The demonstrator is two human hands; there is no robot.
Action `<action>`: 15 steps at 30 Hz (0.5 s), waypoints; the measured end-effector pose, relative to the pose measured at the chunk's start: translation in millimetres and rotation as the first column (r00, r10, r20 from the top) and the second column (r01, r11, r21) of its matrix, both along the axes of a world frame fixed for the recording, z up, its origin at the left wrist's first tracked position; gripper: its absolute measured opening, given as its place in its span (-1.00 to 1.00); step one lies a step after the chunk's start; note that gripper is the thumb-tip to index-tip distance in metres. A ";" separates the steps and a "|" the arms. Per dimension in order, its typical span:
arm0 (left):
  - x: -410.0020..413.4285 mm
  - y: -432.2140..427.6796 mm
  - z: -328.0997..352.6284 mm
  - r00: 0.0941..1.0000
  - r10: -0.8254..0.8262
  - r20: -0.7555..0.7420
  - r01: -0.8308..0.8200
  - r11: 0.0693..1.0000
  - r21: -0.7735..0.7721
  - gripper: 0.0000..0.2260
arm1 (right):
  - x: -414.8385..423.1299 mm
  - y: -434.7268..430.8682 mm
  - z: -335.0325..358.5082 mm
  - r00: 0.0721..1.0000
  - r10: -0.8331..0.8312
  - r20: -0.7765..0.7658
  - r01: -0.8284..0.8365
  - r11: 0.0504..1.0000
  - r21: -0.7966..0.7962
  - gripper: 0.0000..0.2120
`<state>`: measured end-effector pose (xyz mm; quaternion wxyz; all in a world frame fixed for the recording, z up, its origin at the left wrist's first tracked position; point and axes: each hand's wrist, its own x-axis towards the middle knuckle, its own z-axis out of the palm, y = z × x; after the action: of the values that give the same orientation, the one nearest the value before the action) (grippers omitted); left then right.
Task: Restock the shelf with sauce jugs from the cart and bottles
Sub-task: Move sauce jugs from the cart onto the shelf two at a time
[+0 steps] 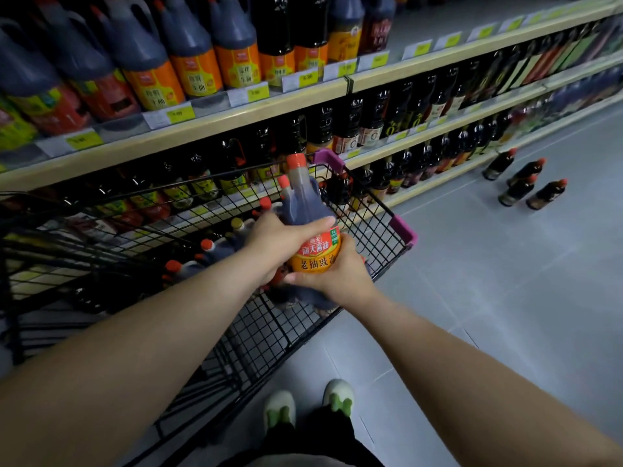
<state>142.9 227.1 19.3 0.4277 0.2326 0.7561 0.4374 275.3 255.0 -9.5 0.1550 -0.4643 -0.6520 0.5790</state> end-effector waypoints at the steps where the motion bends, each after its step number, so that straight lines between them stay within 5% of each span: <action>1: 0.8 2.6 -1.6 0.999 -0.040 0.007 0.040 0.999 -0.001 -0.44 | 2.5 5.7 -4.0 1.000 -0.030 -0.003 0.030 0.999 -0.016 -0.19; 5: -4.5 2.7 -18.6 0.984 -0.143 0.108 0.138 0.989 0.048 -0.53 | 9.2 24.5 -29.8 0.981 -0.195 -0.001 0.195 0.980 -0.039 -0.32; 12: -33.2 -26.6 -121.2 0.975 -0.030 -0.219 -0.011 0.983 -0.184 -0.53 | 1.5 49.0 -77.7 0.937 -0.333 0.103 0.328 0.942 0.064 -0.29; 15: -32.6 -41.6 -178.6 0.980 -0.035 -0.196 -0.024 0.956 -0.291 -0.47 | -5.8 50.6 -96.6 0.932 -0.323 0.166 0.301 0.943 0.145 -0.26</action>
<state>110.3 185.5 -159.3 0.3806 0.2116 0.8508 0.2942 269.5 305.6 -106.1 0.2099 -0.6046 -0.6142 0.4616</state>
